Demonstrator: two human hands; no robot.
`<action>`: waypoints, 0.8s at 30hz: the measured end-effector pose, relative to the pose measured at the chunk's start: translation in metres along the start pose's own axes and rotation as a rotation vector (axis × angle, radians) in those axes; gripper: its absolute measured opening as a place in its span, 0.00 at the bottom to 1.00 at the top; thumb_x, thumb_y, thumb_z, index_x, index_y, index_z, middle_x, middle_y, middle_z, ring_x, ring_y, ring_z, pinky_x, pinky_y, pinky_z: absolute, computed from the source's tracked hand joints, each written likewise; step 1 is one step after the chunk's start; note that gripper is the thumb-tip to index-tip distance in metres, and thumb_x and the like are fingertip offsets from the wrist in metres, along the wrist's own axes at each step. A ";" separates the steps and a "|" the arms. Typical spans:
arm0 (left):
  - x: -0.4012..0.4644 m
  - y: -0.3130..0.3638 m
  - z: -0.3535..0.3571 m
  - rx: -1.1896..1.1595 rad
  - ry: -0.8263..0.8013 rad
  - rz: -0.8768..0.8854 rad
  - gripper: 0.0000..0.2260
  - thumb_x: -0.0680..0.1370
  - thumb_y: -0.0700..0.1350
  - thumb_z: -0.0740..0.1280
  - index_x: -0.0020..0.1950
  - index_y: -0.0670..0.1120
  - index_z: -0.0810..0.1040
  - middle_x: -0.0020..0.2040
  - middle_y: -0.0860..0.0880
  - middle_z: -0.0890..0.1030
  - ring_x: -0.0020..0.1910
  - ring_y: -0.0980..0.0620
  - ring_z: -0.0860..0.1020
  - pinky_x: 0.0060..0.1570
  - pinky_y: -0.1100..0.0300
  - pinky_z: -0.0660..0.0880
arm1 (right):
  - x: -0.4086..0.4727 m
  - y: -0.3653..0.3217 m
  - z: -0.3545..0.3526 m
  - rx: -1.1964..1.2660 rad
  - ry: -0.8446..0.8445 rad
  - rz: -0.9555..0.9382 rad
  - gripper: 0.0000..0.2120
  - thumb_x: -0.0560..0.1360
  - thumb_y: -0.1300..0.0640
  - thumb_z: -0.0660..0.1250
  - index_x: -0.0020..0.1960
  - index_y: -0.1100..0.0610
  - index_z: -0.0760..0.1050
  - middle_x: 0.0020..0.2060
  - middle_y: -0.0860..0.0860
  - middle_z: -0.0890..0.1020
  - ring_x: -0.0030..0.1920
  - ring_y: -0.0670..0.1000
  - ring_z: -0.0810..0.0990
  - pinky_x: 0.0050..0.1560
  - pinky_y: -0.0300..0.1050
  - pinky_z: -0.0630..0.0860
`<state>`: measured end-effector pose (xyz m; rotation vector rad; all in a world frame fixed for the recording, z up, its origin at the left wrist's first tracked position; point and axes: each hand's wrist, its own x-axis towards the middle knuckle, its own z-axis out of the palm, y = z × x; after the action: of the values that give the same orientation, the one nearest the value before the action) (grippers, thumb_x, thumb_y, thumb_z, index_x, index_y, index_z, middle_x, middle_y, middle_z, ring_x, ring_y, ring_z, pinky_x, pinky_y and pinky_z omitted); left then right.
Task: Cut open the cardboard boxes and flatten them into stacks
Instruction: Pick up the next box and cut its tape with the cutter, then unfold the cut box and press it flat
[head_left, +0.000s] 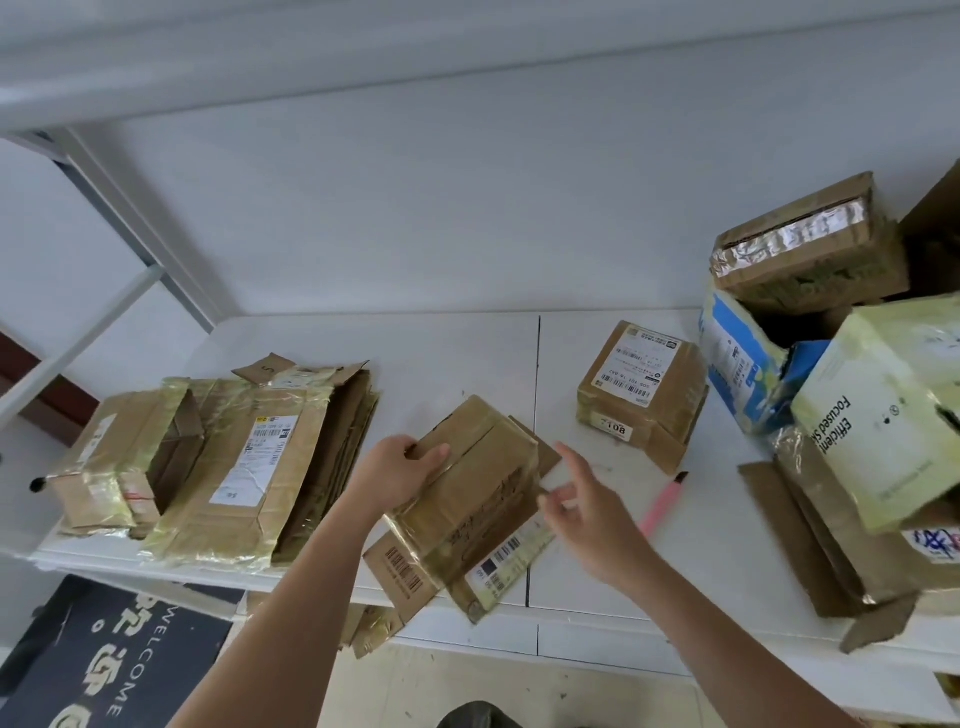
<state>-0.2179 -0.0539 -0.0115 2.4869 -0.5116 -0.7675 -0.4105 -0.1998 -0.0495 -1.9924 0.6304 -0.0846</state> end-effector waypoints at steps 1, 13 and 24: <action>-0.002 0.000 0.000 -0.007 0.018 0.009 0.18 0.79 0.59 0.64 0.52 0.45 0.80 0.47 0.47 0.83 0.45 0.49 0.81 0.51 0.50 0.79 | 0.005 -0.013 0.008 0.098 -0.048 0.025 0.34 0.81 0.51 0.62 0.80 0.50 0.46 0.54 0.45 0.78 0.48 0.44 0.80 0.41 0.34 0.77; -0.030 0.015 0.007 -0.554 0.315 0.184 0.30 0.76 0.41 0.72 0.74 0.56 0.64 0.52 0.52 0.82 0.42 0.53 0.81 0.47 0.54 0.80 | 0.059 -0.068 0.015 0.024 0.219 -0.317 0.44 0.73 0.48 0.73 0.77 0.42 0.46 0.53 0.46 0.81 0.42 0.45 0.80 0.44 0.40 0.74; -0.031 0.003 0.025 -0.383 0.465 0.273 0.22 0.76 0.39 0.72 0.66 0.54 0.69 0.40 0.58 0.82 0.34 0.59 0.81 0.35 0.58 0.79 | 0.060 -0.067 0.034 0.108 0.383 -0.282 0.43 0.66 0.47 0.79 0.71 0.41 0.55 0.56 0.40 0.76 0.53 0.46 0.80 0.51 0.42 0.77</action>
<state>-0.2573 -0.0495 -0.0151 2.0833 -0.4658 -0.1482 -0.3216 -0.1757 -0.0225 -1.9626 0.5649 -0.6706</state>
